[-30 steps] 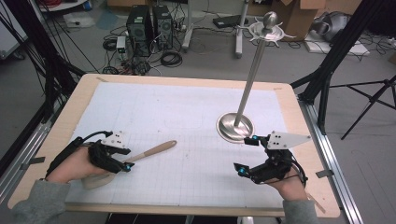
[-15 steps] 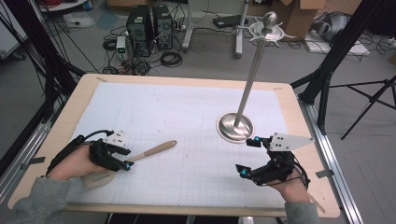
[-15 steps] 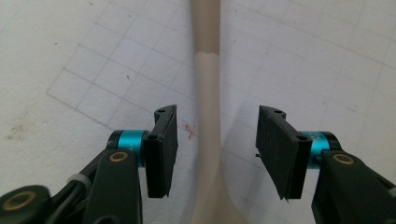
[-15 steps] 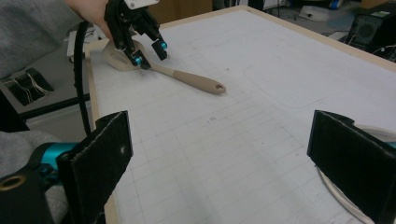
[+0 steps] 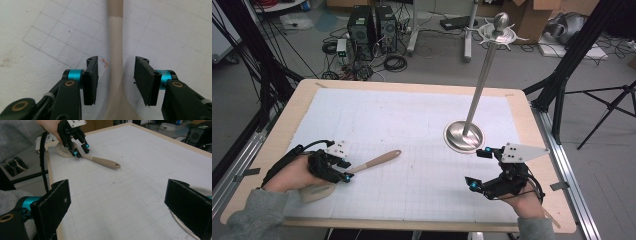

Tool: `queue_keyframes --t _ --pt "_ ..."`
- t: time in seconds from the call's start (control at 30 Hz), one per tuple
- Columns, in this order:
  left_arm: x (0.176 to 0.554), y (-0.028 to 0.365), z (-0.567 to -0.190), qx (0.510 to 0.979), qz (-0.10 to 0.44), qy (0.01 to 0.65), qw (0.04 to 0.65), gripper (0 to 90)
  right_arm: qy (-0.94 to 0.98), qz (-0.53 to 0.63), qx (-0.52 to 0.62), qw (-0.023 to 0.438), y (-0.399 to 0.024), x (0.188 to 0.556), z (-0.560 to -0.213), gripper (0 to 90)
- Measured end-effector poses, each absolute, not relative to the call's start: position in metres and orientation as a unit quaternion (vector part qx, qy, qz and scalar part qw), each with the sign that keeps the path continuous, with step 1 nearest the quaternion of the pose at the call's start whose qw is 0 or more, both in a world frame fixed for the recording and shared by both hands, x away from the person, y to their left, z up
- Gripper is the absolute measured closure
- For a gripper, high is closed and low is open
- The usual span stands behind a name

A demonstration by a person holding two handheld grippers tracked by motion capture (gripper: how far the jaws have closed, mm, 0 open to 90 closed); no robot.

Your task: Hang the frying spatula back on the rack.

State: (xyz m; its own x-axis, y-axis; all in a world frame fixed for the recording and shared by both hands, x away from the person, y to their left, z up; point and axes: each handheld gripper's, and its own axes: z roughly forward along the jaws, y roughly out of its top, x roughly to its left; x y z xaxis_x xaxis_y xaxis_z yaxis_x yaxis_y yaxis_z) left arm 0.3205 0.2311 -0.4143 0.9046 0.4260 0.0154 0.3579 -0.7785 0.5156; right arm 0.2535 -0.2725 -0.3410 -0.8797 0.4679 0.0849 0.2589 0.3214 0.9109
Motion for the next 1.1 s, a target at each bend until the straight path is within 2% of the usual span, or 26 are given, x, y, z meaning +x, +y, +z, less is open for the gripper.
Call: queue_keyframes --t 0.57,0.73,1.1 --pt "0.3212 0.2320 -0.4157 0.941 0.056 0.212 0.259 65.9 0.808 0.535 0.224 0.097 -0.2722 0.2538 -0.3417 5.6" --pt "0.3224 0.2337 -0.4162 0.938 0.058 0.215 0.264 74.8 0.809 0.535 0.224 0.096 -0.2719 0.2537 -0.3418 5.6" --pt "0.3218 0.2347 -0.4172 0.939 0.059 0.206 0.270 75.9 0.810 0.533 0.224 0.095 -0.2708 0.2538 -0.3423 5.7"
